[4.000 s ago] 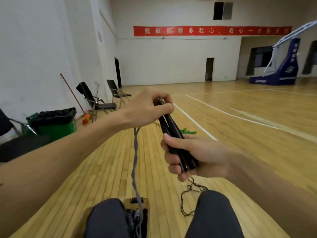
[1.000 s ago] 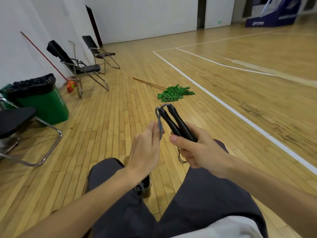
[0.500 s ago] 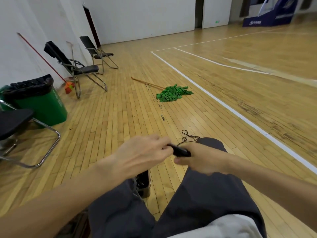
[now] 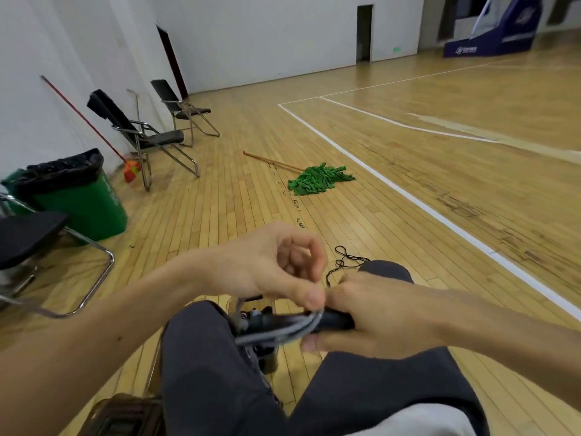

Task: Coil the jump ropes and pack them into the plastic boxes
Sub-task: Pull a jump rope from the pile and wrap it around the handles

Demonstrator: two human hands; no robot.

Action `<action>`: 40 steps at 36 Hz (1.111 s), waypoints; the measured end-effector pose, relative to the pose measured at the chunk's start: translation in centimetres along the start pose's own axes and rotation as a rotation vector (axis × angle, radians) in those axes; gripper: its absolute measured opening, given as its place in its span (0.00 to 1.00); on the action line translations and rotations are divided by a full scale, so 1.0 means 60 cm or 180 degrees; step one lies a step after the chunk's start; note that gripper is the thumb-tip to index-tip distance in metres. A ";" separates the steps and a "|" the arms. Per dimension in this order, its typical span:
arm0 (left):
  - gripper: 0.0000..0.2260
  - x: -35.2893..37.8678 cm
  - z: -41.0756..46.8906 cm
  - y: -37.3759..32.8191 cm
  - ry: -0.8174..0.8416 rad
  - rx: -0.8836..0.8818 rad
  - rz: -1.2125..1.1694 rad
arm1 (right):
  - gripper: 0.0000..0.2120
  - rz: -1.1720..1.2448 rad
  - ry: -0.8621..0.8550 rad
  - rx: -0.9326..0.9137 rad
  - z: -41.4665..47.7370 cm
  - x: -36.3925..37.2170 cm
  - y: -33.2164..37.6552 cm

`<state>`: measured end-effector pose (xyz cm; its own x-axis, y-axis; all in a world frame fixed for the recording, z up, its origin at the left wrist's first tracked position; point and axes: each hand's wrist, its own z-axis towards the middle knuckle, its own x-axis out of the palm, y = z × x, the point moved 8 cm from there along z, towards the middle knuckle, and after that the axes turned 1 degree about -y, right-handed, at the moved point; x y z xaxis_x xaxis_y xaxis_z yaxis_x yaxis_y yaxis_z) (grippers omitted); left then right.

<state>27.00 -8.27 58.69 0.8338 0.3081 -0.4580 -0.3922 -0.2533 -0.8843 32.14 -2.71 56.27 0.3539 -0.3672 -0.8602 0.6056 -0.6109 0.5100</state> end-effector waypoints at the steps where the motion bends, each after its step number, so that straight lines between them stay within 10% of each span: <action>1: 0.12 -0.005 -0.001 0.001 -0.0093 0.0035 -0.0314 | 0.11 0.0167 -0.0203 -0.0050 -0.002 -0.013 0.002; 10: 0.12 -0.040 0.006 0.009 -0.1311 0.0357 -0.0675 | 0.20 0.1033 -0.1819 0.0096 -0.018 -0.060 -0.034; 23: 0.17 -0.013 -0.004 0.078 -0.1515 -0.0615 -0.1126 | 0.12 0.1527 -0.1996 0.0101 -0.008 -0.070 -0.071; 40: 0.15 -0.032 -0.013 -0.005 -0.0942 -0.0422 0.3557 | 0.07 0.1377 -0.0706 0.1388 0.003 -0.009 -0.194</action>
<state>25.83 -9.52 59.92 -0.0809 0.0503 -0.9955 -0.7934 -0.6078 0.0338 24.80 4.47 50.80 0.3172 -0.7512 -0.5789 0.0803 -0.5869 0.8056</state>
